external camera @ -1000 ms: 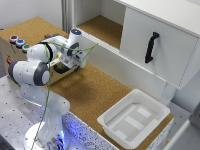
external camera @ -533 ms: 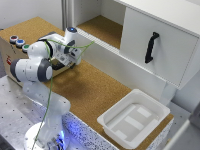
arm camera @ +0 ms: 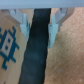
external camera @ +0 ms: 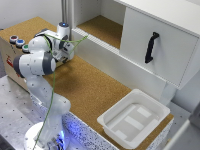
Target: Close the drawer
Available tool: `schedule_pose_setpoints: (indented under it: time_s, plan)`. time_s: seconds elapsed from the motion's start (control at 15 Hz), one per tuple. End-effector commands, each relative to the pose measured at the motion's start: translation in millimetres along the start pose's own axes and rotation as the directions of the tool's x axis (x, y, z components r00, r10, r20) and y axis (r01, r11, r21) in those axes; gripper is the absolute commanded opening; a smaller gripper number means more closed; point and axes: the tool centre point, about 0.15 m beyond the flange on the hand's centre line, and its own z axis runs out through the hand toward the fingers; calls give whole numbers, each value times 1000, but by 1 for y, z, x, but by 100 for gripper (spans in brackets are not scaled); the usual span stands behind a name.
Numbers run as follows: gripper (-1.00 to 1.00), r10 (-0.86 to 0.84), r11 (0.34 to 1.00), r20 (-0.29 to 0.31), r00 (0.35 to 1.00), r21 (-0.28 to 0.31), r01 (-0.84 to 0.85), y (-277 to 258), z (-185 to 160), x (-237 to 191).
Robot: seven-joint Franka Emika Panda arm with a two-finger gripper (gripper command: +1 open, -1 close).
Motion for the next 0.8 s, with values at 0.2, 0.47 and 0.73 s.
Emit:
schedule_pose_setpoints:
  time_s: [0.2,0.47,0.73]
  plan:
    - [100,98,995,-190,977,-1,-100,-12,-82,-67]
    - [100,155,986,-199,968,-26,-163,7,-88,-65]
    - [100,239,964,-189,952,-69,-256,41,-93,-53]
